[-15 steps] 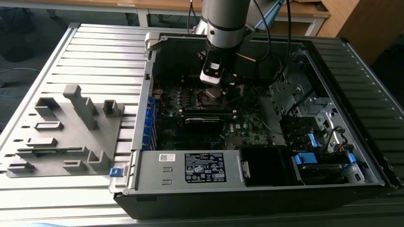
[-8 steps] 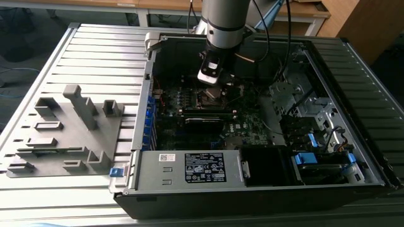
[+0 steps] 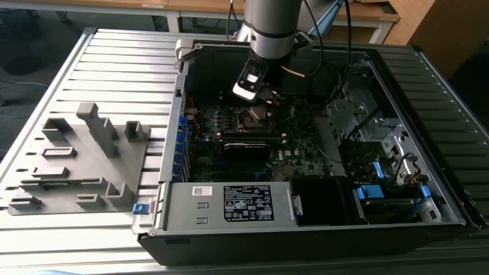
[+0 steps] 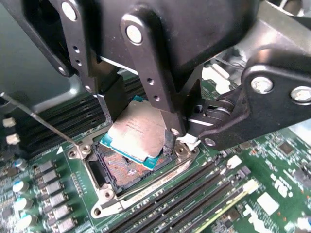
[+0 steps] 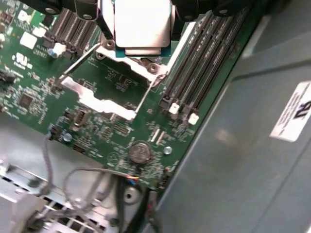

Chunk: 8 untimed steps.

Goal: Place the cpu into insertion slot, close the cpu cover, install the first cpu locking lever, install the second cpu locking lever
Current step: 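Place the cpu into insertion slot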

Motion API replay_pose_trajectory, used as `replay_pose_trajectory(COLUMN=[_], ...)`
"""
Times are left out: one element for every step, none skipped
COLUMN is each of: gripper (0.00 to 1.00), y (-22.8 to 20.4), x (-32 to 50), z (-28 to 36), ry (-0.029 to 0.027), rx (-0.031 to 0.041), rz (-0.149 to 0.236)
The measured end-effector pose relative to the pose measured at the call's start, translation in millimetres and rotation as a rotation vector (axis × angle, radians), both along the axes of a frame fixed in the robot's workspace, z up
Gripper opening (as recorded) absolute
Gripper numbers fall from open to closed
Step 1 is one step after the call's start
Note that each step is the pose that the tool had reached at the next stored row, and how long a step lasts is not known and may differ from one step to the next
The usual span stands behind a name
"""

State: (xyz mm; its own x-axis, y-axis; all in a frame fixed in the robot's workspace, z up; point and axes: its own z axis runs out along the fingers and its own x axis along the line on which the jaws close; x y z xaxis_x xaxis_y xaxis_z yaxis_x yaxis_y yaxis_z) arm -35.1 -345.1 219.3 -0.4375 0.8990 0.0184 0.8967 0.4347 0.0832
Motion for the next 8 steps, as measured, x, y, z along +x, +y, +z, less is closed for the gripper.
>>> replay_pose_trajectory(gripper=[0.54, 0.54, 0.54, 0.54, 0.54, 0.54, 0.54, 0.54], y=[0.0, 0.0, 0.0, 0.0, 0.0, 0.0, 0.0, 0.0], x=[0.0, 0.0, 0.0, 0.0, 0.0, 0.0, 0.0, 0.0], z=[0.0, 0.0, 0.0, 0.0, 0.0, 0.0, 0.0, 0.0], ry=[0.0000, 0.0000, 0.0001, 0.0001, 0.0001, 0.0001, 0.0001, 0.0001], rx=[0.0001, 0.0000, -0.0001, 0.0000, 0.0000, -0.0001, -0.0001, -0.0001], rz=[-0.018, -0.036, -0.054, -0.072, -0.090, -0.109, -0.127, -0.145])
